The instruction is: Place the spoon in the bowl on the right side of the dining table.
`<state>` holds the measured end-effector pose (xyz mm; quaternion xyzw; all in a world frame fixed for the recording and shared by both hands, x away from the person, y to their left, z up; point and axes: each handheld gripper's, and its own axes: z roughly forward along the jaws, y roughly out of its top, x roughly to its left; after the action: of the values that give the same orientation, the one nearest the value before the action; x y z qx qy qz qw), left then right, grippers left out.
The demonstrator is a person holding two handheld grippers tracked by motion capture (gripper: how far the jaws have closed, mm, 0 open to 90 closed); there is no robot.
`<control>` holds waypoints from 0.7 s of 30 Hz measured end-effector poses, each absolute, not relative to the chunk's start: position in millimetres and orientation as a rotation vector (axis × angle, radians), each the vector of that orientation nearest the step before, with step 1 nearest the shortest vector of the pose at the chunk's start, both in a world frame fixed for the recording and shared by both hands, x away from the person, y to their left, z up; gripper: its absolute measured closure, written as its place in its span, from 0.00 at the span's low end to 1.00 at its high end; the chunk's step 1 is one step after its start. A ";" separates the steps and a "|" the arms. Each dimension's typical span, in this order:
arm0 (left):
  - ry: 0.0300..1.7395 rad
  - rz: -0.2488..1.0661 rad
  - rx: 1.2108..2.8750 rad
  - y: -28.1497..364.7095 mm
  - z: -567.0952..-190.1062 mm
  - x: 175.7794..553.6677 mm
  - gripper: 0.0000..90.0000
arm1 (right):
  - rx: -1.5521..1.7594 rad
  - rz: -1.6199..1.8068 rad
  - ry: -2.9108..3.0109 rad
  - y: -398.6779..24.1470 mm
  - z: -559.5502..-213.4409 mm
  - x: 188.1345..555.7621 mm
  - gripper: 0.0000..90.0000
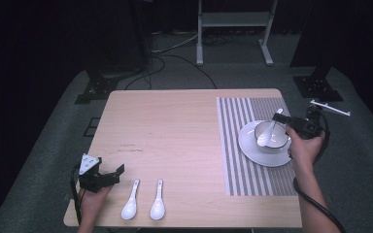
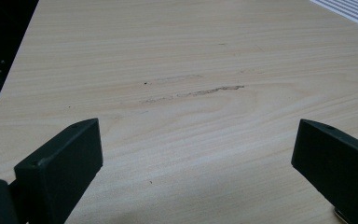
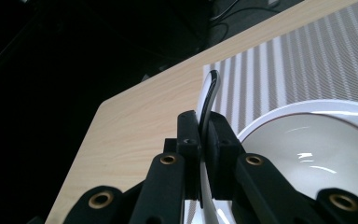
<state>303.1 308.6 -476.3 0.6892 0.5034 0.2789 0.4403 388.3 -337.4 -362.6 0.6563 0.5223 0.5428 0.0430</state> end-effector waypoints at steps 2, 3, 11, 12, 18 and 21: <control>1.249 0.690 1.712 308.8 -476.3 303.2 0.01 | 2.036 1.671 1.557 -343.1 -365.7 389.6 0.94; 1.248 0.690 1.712 308.9 -476.3 303.1 0.01 | 2.046 1.671 1.541 -345.2 -367.0 390.1 0.94; 1.250 0.694 1.710 308.6 -476.3 302.5 0.01 | 2.127 1.662 1.388 -364.3 -378.5 394.8 0.94; 1.251 0.694 1.710 308.7 -476.3 302.6 0.01 | 2.132 1.658 1.379 -365.4 -379.4 395.0 0.94; 1.250 0.694 1.709 308.8 -476.3 302.5 0.01 | 2.151 1.632 1.324 -370.1 -384.6 396.0 0.94; 1.250 0.695 1.709 308.8 -476.3 302.4 0.01 | 2.161 1.619 1.301 -371.4 -388.0 396.7 0.94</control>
<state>302.4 308.8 -476.3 0.6884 0.5034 0.2799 0.4408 396.7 -371.4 -388.0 0.7191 0.4330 0.5387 0.0720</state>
